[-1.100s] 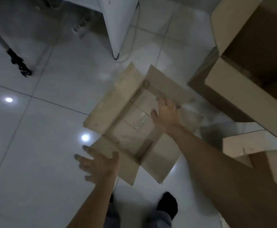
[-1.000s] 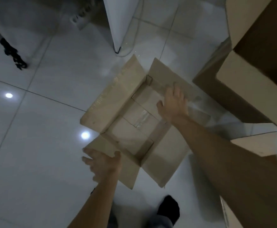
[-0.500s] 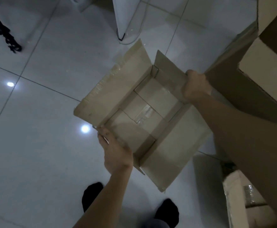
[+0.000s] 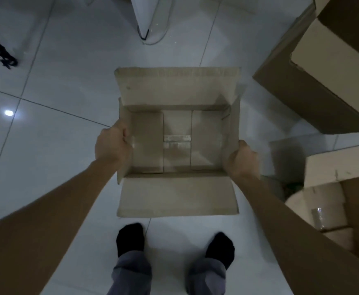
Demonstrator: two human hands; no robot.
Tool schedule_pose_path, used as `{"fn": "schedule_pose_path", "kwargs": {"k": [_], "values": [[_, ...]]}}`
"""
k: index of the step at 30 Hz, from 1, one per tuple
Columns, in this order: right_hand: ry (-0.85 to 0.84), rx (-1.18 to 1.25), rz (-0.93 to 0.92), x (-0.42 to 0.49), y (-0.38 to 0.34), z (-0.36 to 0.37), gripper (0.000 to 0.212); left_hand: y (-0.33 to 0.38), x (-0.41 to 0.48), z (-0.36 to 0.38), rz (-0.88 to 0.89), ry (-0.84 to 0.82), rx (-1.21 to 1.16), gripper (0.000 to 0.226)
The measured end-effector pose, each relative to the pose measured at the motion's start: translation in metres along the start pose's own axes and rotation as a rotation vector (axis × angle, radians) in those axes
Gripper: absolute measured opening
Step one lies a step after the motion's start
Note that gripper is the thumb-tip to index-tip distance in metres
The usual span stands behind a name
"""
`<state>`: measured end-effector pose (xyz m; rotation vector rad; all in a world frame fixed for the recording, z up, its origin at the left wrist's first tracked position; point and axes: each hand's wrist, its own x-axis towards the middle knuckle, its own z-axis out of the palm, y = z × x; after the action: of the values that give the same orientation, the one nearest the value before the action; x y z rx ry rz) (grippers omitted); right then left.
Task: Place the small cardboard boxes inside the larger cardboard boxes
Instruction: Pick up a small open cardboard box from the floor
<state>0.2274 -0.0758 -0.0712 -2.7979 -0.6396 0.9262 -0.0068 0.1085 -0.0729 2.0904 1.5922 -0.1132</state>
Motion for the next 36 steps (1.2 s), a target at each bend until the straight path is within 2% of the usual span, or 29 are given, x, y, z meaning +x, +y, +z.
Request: {"fn": "schedule_pose_path", "kwargs": {"k": [6,13,16,19,26,29,33,34,36], "values": [[-0.054,0.060,0.078,-0.037,0.021,0.021,0.028,-0.004,-0.008,-0.002,0.083,-0.031,0.050,0.018],[-0.090,0.111,0.149,-0.060,0.022,0.035,0.016,-0.012,-0.015,-0.003,0.120,-0.139,0.106,0.028],[-0.102,0.108,0.162,-0.059,0.022,0.034,0.011,-0.013,-0.009,-0.011,0.154,-0.183,0.117,0.021],[-0.139,0.142,0.217,-0.060,0.024,0.032,0.016,-0.011,-0.004,-0.018,0.170,-0.208,0.133,0.015],[-0.196,0.210,0.266,-0.046,0.033,0.024,0.021,-0.005,-0.004,-0.018,0.192,-0.240,0.180,0.015],[-0.188,0.255,0.288,-0.045,0.038,0.023,0.018,-0.003,-0.007,-0.017,0.184,-0.226,0.287,0.017],[-0.156,0.275,0.395,-0.058,0.045,0.017,0.029,0.004,-0.021,-0.021,0.178,-0.243,0.575,0.060],[-0.137,0.279,0.423,-0.066,0.047,0.014,0.040,0.008,-0.028,-0.024,0.212,-0.207,0.615,0.063],[-0.099,0.313,0.455,-0.088,0.055,0.005,0.064,0.024,-0.048,-0.029,0.326,-0.118,0.611,0.051]]}}
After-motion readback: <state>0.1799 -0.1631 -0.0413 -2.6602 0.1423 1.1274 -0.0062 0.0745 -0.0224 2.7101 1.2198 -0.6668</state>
